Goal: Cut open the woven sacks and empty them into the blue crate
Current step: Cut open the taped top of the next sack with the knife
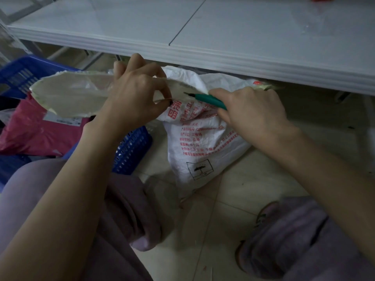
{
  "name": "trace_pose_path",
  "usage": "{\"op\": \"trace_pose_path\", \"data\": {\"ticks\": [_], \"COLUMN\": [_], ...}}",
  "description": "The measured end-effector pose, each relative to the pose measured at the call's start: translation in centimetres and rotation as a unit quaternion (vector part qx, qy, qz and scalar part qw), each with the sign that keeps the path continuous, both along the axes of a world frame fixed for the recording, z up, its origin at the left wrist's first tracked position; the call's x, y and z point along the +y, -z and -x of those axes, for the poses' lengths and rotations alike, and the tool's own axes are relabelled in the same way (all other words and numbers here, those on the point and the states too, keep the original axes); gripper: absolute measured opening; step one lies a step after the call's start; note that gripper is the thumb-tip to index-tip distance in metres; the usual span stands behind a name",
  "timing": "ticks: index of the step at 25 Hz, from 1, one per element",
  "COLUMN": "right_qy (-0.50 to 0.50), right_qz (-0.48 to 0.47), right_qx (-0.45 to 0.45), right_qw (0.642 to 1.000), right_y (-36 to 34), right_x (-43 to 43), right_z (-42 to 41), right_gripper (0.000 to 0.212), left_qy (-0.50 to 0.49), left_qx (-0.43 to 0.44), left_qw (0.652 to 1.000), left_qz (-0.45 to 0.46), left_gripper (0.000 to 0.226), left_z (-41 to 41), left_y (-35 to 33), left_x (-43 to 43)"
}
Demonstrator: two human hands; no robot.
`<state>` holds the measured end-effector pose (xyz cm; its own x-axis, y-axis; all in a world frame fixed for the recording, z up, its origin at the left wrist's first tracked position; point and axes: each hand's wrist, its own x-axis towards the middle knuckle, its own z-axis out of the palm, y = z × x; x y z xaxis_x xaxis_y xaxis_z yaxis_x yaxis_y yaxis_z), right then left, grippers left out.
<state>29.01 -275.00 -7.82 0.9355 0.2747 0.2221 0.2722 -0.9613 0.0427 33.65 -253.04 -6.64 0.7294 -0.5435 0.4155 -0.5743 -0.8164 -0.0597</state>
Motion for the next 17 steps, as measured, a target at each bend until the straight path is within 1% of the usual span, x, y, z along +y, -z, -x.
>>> {"op": "trace_pose_path", "data": {"ticks": [4,7,10,13,16,17], "right_qy": [0.017,0.020,0.028,0.028,0.023,0.021], "right_qz": [-0.015,-0.029,-0.024,-0.005,-0.005,-0.006], "right_qx": [-0.007,0.005,0.016,0.004,0.006,0.008], "right_qw": [1.000,0.999,0.999,1.000,1.000,1.000], "right_y": [-0.1,0.0,0.2,0.8,1.0,1.1], "right_x": [-1.1,-1.5,-1.5,-1.4,-1.1,-1.0], "right_z": [-0.2,0.0,-0.2,-0.2,-0.4,-0.5], "right_gripper": [0.039,0.042,0.042,0.042,0.040,0.040], "left_qy": [-0.017,-0.026,-0.021,-0.026,-0.036,-0.029], "left_qx": [-0.016,-0.022,-0.021,-0.040,-0.040,-0.043], "left_qw": [1.000,0.999,0.999,0.999,0.996,0.996], "left_qz": [0.008,0.014,0.015,-0.020,-0.067,-0.078], "left_gripper": [0.024,0.020,0.018,0.015,0.007,0.009], "left_z": [-0.3,-0.8,-1.0,-0.8,-0.2,-0.2], "left_y": [-0.1,0.1,0.5,0.3,0.2,0.3], "left_x": [0.9,1.2,0.7,0.3,-0.5,-1.2]}}
